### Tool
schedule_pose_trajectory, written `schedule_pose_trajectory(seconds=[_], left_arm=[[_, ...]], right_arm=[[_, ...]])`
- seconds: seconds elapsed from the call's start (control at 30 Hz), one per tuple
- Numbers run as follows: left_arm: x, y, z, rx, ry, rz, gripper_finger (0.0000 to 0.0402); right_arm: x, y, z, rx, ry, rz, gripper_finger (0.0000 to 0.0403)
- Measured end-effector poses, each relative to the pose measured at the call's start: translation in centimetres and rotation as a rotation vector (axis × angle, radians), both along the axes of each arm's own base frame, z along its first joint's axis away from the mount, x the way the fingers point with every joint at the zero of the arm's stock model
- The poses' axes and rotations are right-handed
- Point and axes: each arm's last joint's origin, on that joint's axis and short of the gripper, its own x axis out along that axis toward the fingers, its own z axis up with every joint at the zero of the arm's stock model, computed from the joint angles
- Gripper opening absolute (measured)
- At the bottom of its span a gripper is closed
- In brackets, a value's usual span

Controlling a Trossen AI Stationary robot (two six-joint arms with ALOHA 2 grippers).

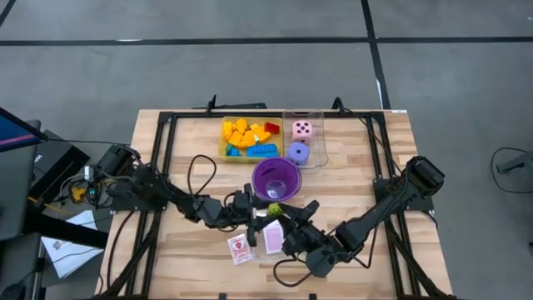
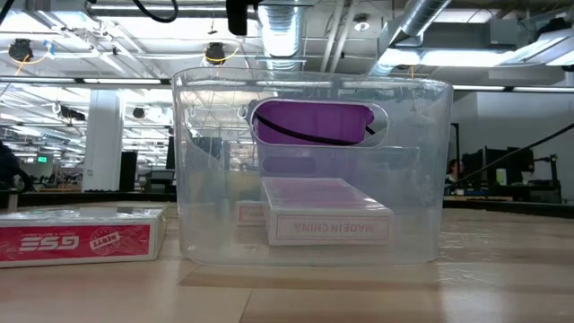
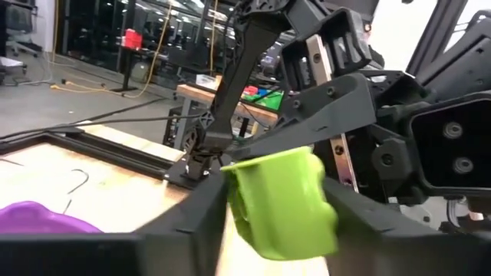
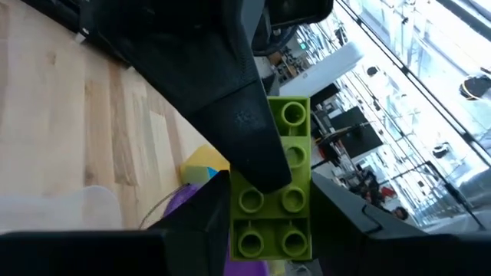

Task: Pick & Place Toys
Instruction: Put the light green game piece into the yellow bin

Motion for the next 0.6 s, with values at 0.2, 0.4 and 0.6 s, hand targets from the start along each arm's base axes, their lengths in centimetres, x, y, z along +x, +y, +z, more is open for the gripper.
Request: schedule_pose_trajectory(seconds=[0.2,0.4,0.6], left_arm=[[0.0,0.0,0.0,0.015,0.001,-0.006,0.0097],[0.0,0.0,0.0,0.057,0.017,-0.007,0.0091],[-0.2,0.2,0.1,0.090,0.039,0.014,0.0091]], right_arm=[[-0.1,0.0,0.0,-0.003,-0.004,-0.009,0.0153],[-0.4,0.7,0.2,0.034,-0.021,0.039,0.0260],[-1.2,2.1,0.6,-0.003,-0.026,0.055,0.0296]])
